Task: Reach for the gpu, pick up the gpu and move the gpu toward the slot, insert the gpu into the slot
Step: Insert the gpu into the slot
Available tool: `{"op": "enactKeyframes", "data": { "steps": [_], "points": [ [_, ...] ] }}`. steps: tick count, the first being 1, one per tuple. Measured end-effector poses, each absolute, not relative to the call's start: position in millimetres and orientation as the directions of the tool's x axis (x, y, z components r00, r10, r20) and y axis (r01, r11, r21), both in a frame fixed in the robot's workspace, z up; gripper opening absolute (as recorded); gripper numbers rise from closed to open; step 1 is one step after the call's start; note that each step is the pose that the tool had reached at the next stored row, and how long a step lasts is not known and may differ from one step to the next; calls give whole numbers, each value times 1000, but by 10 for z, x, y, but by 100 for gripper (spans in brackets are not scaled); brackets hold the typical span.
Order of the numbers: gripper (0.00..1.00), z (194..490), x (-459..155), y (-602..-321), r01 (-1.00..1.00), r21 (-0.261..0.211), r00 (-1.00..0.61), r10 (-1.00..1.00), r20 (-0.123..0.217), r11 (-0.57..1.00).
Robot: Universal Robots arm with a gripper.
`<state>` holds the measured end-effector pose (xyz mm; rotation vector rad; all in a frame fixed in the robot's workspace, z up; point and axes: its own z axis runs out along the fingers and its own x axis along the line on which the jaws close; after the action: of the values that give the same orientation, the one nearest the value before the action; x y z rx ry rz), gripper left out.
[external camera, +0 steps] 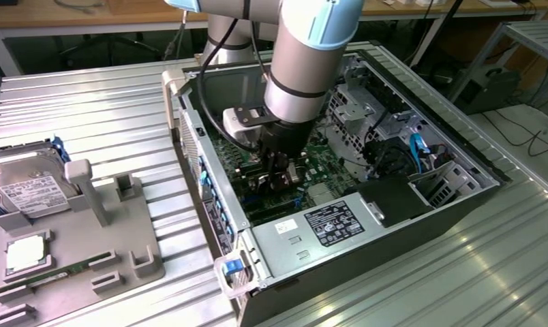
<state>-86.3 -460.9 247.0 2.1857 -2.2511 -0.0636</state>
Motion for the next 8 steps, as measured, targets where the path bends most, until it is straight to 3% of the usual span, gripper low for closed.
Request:
{"op": "enactKeyframes", "data": {
  "steps": [8],
  "points": [
    [35,2846,-863,-4605,-999,27,-30,-999,-24,29]
  ]
}}
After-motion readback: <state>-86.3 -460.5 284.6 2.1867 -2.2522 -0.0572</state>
